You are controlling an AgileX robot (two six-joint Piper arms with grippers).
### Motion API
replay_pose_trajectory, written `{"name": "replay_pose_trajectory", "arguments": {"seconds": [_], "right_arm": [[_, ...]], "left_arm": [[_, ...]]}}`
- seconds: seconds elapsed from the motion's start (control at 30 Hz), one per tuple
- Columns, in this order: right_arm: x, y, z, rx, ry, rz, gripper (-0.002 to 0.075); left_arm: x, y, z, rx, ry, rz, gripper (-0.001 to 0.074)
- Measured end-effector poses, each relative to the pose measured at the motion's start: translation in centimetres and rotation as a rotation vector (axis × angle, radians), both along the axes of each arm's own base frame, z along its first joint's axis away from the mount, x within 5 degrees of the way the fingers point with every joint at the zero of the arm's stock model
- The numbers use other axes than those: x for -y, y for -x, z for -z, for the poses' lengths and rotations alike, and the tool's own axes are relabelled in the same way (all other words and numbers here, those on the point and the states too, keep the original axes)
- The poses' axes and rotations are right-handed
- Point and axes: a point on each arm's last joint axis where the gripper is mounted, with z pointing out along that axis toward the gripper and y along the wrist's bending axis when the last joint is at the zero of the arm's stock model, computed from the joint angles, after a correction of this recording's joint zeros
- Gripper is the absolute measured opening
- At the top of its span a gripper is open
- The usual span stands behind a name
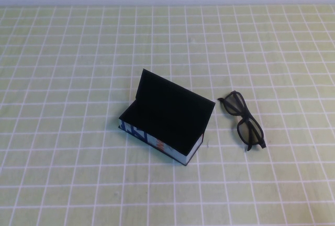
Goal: Take glasses out of glasses case
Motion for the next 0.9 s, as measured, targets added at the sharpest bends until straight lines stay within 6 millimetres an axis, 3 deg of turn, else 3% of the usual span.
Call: {"name": "replay_pose_trajectory", "arguments": {"seconds": [0.63,0.9], "right_arm": [[0.0,0.0,0.0,0.000,0.000,0.000,-0.0018],[0.0,0.0,0.0,0.001,-0.001,0.000,-0.0018]], "left_arm": [[0.0,0.0,0.3,-0.027,-0.052,0.002,-0.0004],[-0.3,0.3,3.2,-0.358,-0.024,-0.036,-0.0004]]}}
